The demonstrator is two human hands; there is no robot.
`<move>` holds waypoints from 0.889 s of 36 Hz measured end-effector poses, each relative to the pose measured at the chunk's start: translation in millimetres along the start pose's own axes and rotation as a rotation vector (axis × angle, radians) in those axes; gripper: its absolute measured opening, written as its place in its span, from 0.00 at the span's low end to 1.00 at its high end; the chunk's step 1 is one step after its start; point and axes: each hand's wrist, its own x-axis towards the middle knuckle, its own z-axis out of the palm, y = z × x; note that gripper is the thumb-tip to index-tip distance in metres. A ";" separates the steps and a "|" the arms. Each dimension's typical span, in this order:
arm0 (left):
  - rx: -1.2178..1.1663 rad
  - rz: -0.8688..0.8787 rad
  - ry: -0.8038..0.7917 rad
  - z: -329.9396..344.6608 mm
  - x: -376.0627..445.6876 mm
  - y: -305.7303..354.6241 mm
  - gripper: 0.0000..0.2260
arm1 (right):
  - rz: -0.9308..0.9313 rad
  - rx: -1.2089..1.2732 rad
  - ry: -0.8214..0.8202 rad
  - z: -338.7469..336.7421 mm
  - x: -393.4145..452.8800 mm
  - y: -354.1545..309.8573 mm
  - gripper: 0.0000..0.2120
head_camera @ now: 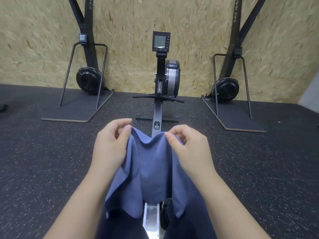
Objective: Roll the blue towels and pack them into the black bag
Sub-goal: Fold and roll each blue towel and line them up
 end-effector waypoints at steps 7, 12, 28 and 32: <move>0.085 0.103 -0.282 27.2 -23.3 8.4 0.14 | -0.051 0.014 -0.048 13.2 0.5 2.5 0.04; 0.126 0.108 -0.352 32.0 -28.5 2.7 0.13 | -0.036 0.116 -0.065 15.7 -7.6 2.7 0.07; 0.090 0.053 -0.218 29.2 -33.2 -1.4 0.11 | 0.096 0.095 -0.077 2.8 -28.0 20.4 0.17; 0.039 0.004 -0.128 25.2 -29.5 -2.4 0.10 | 0.131 0.028 -0.051 -1.1 -30.6 30.2 0.10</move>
